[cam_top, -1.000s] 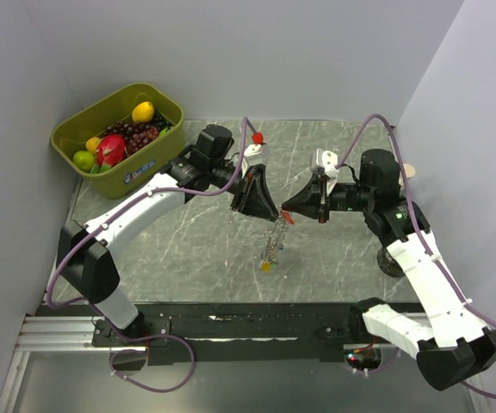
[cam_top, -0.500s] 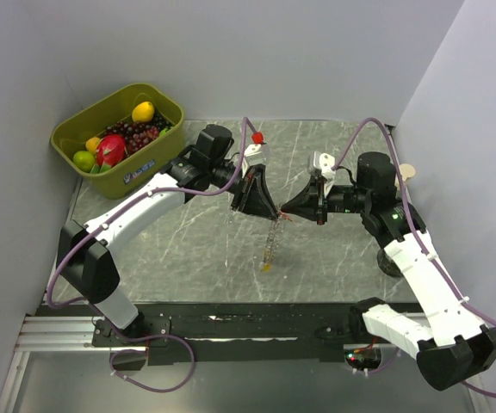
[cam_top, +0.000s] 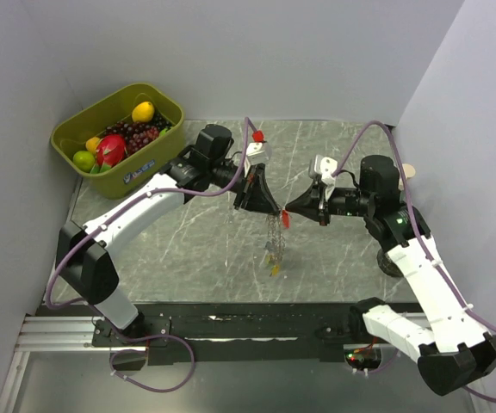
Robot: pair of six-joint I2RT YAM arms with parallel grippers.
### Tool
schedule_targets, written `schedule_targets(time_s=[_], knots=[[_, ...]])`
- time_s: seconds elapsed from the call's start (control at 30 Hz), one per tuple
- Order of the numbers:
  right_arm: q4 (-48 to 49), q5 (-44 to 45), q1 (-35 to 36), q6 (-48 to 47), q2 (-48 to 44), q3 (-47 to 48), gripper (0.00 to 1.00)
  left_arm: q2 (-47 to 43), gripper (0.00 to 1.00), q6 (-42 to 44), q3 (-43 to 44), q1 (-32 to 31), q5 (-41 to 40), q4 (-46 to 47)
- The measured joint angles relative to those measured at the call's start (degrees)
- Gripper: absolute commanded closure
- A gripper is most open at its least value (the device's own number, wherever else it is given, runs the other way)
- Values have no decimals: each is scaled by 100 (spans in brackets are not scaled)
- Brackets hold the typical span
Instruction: Remove the keys from the keyring
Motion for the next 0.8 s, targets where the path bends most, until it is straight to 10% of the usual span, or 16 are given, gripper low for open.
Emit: schedule_targets(time_s=[0.8], knots=[[-273,262,15,-911,-197,-120,100,-155,99,35,15,-7,-483,-118]])
